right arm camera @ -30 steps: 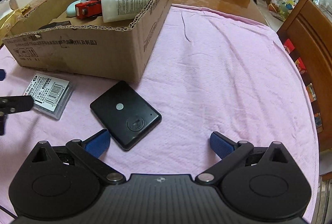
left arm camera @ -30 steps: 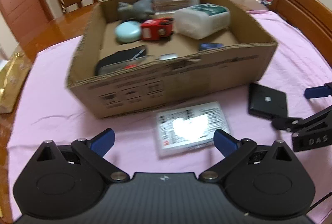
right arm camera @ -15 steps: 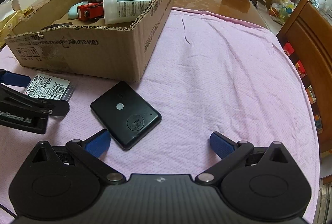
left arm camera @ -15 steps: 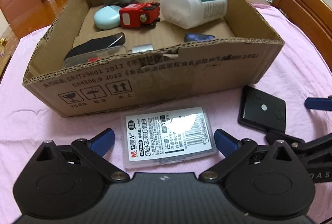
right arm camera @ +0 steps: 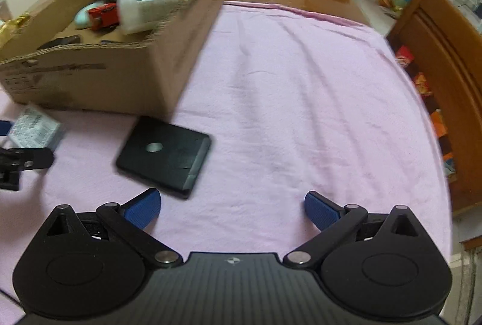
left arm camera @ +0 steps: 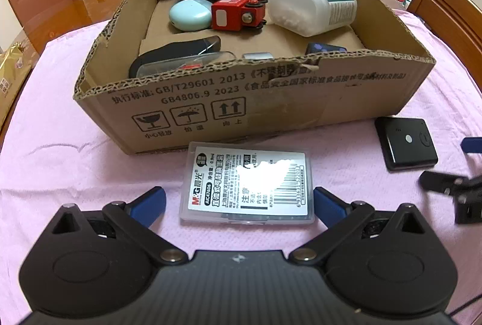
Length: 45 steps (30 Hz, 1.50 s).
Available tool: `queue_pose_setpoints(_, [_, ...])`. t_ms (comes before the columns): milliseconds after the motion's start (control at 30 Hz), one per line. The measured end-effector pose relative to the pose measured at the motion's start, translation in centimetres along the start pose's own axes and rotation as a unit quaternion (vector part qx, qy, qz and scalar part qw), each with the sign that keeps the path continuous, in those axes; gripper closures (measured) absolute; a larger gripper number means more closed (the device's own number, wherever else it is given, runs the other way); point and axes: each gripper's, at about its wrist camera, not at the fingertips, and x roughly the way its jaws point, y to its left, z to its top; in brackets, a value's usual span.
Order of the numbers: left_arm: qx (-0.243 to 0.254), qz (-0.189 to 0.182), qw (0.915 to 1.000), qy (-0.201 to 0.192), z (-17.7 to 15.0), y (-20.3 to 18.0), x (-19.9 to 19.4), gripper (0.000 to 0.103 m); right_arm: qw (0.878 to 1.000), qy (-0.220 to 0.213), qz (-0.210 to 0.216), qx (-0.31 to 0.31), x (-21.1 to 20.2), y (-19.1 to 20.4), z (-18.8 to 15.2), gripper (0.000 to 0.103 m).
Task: Organize rigid objects
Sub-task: 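Grasp the M&G card pack with left tool while right tool grasps the black device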
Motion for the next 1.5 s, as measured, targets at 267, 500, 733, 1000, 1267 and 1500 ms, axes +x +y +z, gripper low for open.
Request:
queue_pose_setpoints(267, [0.014, -0.007, 0.9999, -0.001, 0.2, 0.2, 0.2, 0.001, 0.997, -0.033, 0.047, -0.047, 0.6, 4.6, 0.7, 0.002])
queue_pose_setpoints(500, [0.033, -0.011, 0.9994, -0.007, 0.7, 0.4, 0.6, 0.001, 0.997, -0.046, 0.048, -0.043, 1.0, 4.6, 2.0, 0.014])
queue_pose_setpoints(733, [0.067, -0.024, 0.9974, -0.014, 1.5, -0.3, 0.4, 0.012, 0.998, -0.046, 0.023, -0.035, 1.5, 4.9, 2.8, 0.021])
queue_pose_setpoints(1000, [0.068, -0.029, 0.9972, -0.005, 0.7, -0.3, -0.1, 0.012, 0.998, -0.044, 0.021, -0.038, 0.9, 5.0, 2.1, 0.027])
queue_pose_setpoints(1267, [0.068, -0.032, 0.9972, 0.002, 0.8, -0.1, 0.1, 0.011, 0.999, -0.037, 0.017, -0.033, 0.9, 5.4, 2.1, 0.024])
queue_pose_setpoints(1500, [0.073, -0.032, 0.9968, 0.005, 0.7, -0.2, -0.2, 0.013, 0.999, -0.029, 0.018, -0.032, 0.6, 5.5, 2.1, 0.029])
